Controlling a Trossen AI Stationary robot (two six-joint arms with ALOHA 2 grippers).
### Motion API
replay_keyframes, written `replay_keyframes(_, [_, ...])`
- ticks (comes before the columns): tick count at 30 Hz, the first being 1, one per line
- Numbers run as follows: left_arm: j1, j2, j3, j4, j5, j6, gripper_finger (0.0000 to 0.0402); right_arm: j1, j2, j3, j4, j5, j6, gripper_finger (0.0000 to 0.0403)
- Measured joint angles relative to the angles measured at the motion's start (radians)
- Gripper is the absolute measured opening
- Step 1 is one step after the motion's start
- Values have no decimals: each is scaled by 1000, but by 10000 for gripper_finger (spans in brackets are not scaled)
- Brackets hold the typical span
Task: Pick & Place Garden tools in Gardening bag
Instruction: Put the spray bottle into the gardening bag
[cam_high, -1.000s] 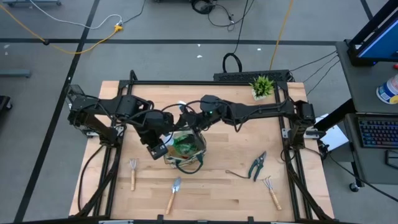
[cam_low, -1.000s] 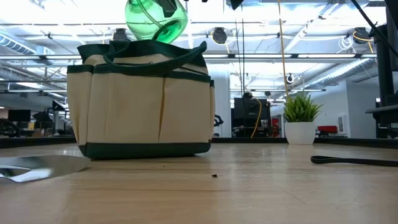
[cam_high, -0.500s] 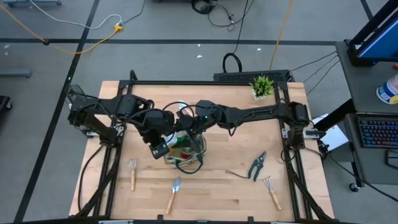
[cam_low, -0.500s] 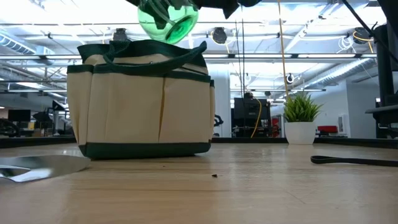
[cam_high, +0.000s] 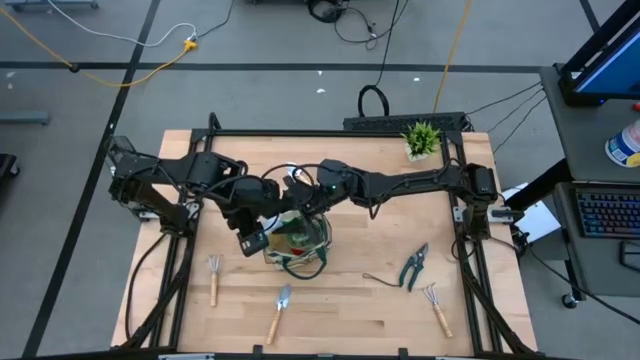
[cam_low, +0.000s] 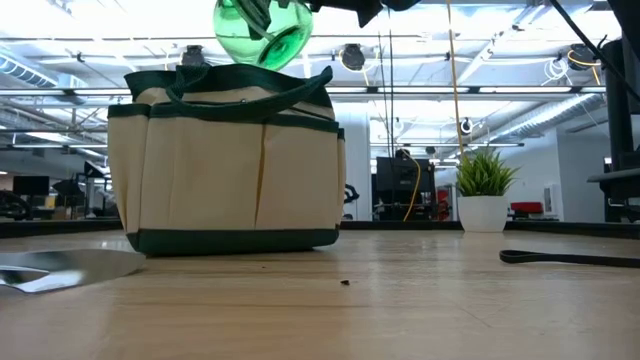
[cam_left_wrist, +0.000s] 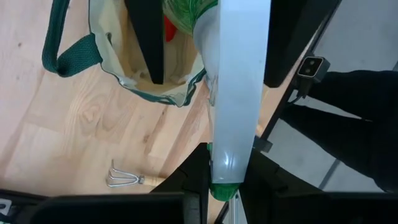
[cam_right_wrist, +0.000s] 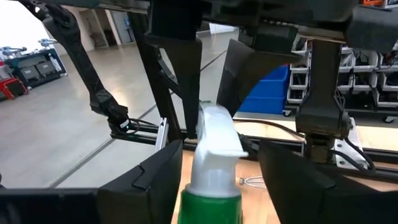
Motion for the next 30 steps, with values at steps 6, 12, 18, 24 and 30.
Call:
replay_keyframes(6, [0,0,0,-4,3,11,59,0,0,0,49,2,30,172])
replay_keyframes(12, [0,0,0,-4,3,25,59,0,0,-1,65,29,33,154])
replay_keyframes(18, [0,0,0,-6,2,26,59,0,0,-1,64,28,33,127])
replay_keyframes(24, [0,0,0,-14,0,25,59,0,0,-1,64,26,33,83])
replay_keyframes(30, [-1,0,-1,-17,-1,26,59,0,-1,-1,43,22,36,43])
